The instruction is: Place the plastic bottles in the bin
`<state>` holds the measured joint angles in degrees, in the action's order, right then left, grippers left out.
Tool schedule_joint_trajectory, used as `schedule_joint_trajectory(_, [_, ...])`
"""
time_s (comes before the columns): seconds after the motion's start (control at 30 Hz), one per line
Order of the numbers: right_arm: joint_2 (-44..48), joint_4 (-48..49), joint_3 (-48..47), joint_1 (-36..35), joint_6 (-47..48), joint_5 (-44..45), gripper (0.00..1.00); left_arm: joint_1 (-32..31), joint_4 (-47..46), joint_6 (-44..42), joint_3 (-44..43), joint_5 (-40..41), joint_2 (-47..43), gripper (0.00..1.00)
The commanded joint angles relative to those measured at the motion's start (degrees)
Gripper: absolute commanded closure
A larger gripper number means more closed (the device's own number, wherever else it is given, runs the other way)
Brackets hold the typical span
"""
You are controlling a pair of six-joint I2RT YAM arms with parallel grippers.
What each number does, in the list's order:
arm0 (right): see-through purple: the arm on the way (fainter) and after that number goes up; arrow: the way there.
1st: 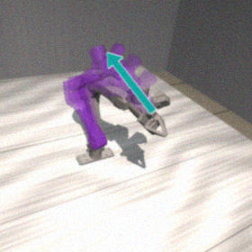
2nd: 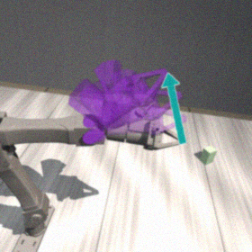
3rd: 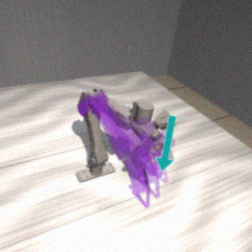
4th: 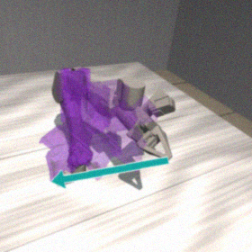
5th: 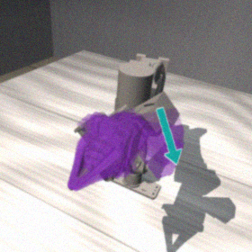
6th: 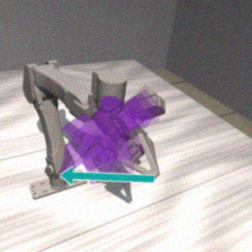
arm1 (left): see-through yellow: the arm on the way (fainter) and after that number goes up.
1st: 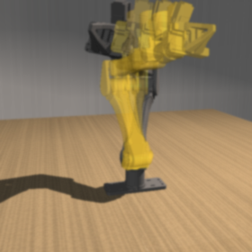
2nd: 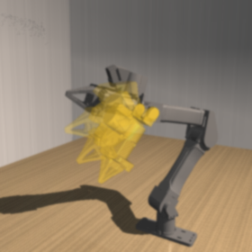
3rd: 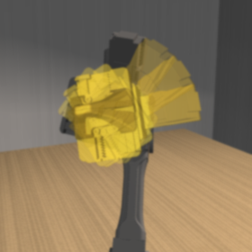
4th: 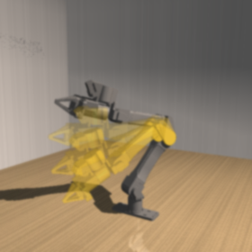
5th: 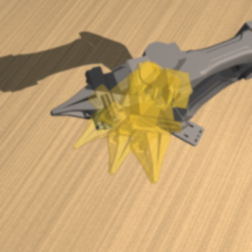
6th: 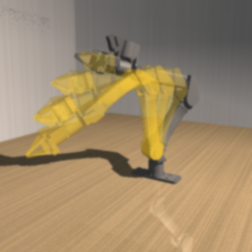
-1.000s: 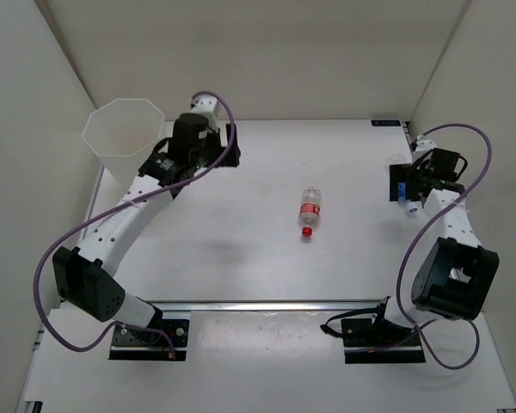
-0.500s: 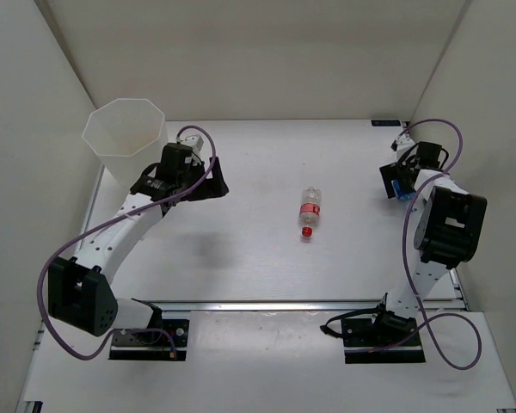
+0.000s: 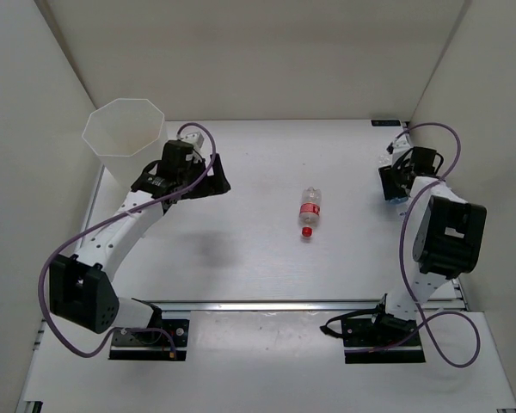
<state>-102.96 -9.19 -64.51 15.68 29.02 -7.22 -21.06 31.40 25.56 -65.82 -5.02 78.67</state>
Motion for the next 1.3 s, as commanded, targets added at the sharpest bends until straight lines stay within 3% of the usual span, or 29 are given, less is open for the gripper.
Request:
schedule_joint_trajectory(0.0, [8.29, 0.33, 0.17, -1.7, -4.57, -3.23, 0.65, -1.69, -2.39, 0.54, -3.88, -2.19, -0.72, 0.02])
schedule_joint_trajectory(0.17, [19.87, -5.66, 0.43, -8.37, -10.89, -14.9, 0.67, -6.09, -8.87, 1.77, -8.17, -4.12, 0.25, 0.01])
schedule_joint_trajectory(0.23, [23.75, -5.58, 2.62, -14.42, -14.06, -18.08, 0.67, -7.93, -12.23, 2.04, -9.14, -5.35, 1.21, 0.02])
schedule_joint_trajectory(0.3, [27.36, -4.52, 3.95, -19.16, -19.14, -23.42, 0.72, -9.08, -15.47, 2.65, -10.81, -5.61, 2.1, 0.01])
schedule_joint_trajectory(0.43, [30.44, 2.23, 6.85, -26.39, -31.53, -34.15, 0.68, -12.16, -22.94, 3.35, -9.6, -4.3, 1.49, 0.02])
schedule_joint_trajectory(0.63, [31.94, 13.75, 9.58, -34.66, -43.59, -38.82, 0.71, -14.45, -30.15, 3.7, -3.54, 0.88, -0.98, 0.01])
schedule_joint_trajectory(0.97, [30.37, 29.31, 12.74, -42.22, -54.23, -39.97, 0.68, -15.06, -34.03, 7.3, 1.05, -1.13, -0.54, 0.02])
schedule_joint_trajectory(1.07, [28.87, 28.36, 11.51, -44.06, -54.24, -38.4, 0.63, -14.89, -35.26, 7.75, 1.75, -2.54, -1.06, 0.28])
schedule_joint_trajectory(1.13, [29.21, 27.73, 11.69, -43.37, -54.24, -36.82, 0.53, -14.89, -34.65, 7.84, 1.66, -1.41, -1.94, 0.59])
schedule_joint_trajectory(1.17, [29.39, 28.52, 12.47, -42.93, -54.67, -36.55, 0.52, -14.63, -34.82, 7.75, 1.66, -1.57, -2.82, 0.63])
schedule_joint_trajectory(1.27, [30.88, 29.58, 12.83, -40.83, -56.26, -36.54, 0.33, -12.0, -35.0, 7.93, 2.63, -1.05, -5.19, 0.67])
